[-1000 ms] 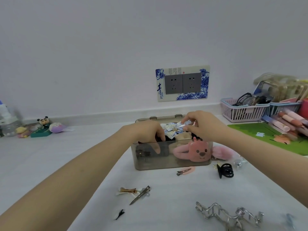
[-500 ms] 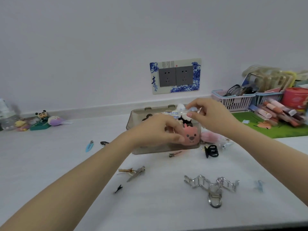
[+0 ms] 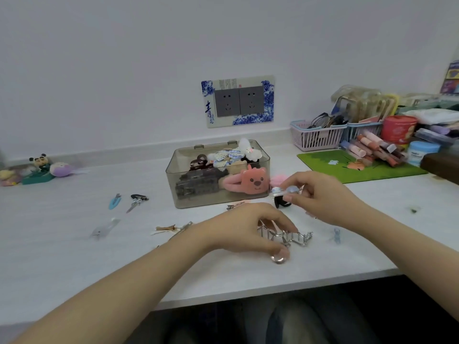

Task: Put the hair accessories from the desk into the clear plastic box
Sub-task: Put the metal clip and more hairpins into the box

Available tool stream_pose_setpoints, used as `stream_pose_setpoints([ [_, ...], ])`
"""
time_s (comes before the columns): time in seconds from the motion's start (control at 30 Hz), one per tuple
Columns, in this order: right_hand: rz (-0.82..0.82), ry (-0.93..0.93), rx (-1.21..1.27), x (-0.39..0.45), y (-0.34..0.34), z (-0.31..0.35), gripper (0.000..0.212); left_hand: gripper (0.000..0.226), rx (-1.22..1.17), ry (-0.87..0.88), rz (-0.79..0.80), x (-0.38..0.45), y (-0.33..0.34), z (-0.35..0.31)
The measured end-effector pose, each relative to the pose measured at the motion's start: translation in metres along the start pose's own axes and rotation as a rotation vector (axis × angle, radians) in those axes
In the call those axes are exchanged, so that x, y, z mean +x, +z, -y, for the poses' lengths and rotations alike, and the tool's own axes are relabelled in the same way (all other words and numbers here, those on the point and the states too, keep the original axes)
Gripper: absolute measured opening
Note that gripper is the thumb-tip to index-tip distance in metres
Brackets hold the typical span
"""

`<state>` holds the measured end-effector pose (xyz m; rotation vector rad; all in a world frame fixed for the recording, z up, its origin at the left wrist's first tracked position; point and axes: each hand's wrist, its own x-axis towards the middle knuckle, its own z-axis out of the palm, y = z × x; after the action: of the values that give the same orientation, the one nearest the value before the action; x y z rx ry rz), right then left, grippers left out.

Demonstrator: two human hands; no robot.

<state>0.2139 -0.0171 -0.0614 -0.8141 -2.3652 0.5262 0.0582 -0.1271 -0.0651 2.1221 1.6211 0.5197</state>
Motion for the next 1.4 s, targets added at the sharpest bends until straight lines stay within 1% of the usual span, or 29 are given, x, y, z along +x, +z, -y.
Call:
stream_pose_setpoints([
  [0.2, 0.019, 0.016, 0.037, -0.003, 0.001, -0.002, 0.007, 0.018, -0.162, -0.114, -0.043, -0.003, -0.011, 0.013],
  [0.33, 0.031, 0.027, 0.071, 0.004, 0.007, -0.002, 0.008, 0.017, -0.329, -0.292, -0.100, -0.003, -0.022, 0.026],
  [0.4, 0.043, 0.035, 0.080, 0.007, 0.011, -0.002, 0.009, 0.017, -0.363, -0.345, -0.127, 0.000, -0.024, 0.031],
  [0.53, 0.058, 0.050, 0.080, 0.014, 0.016, -0.007, 0.006, 0.011, -0.451, -0.307, -0.229, 0.007, -0.022, 0.040],
  [0.6, 0.072, 0.062, 0.081, 0.014, 0.017, -0.010, 0.006, 0.013, -0.471, -0.273, -0.271, 0.008, -0.021, 0.043],
  [0.67, 0.088, 0.063, 0.086, 0.014, 0.018, -0.013, 0.006, 0.016, -0.446, -0.240, -0.266, 0.007, -0.021, 0.045],
  [0.77, 0.096, 0.054, 0.085, 0.014, 0.018, -0.014, 0.006, 0.018, -0.357, -0.181, -0.191, 0.004, -0.023, 0.045],
  [0.83, 0.102, 0.057, 0.089, 0.015, 0.018, -0.014, 0.007, 0.022, -0.278, -0.159, -0.154, 0.003, -0.025, 0.045],
  [0.93, 0.110, 0.054, 0.101, 0.015, 0.020, -0.014, 0.008, 0.018, -0.122, -0.125, -0.136, 0.001, -0.028, 0.045],
  [1.03, 0.111, 0.051, 0.100, 0.017, 0.023, -0.014, 0.008, 0.035, -0.014, -0.124, -0.109, -0.001, -0.026, 0.046],
  [1.13, 0.102, 0.054, 0.118, 0.020, 0.025, -0.011, 0.008, 0.034, 0.018, -0.121, -0.180, -0.001, -0.027, 0.050],
  [1.23, 0.069, 0.038, 0.129, 0.030, 0.023, -0.005, 0.007, 0.031, -0.036, -0.114, -0.258, -0.002, -0.048, 0.049],
  [1.4, -0.001, -0.007, 0.138, 0.059, 0.013, 0.015, 0.015, 0.022, -0.059, -0.179, -0.452, -0.007, -0.110, 0.040],
])
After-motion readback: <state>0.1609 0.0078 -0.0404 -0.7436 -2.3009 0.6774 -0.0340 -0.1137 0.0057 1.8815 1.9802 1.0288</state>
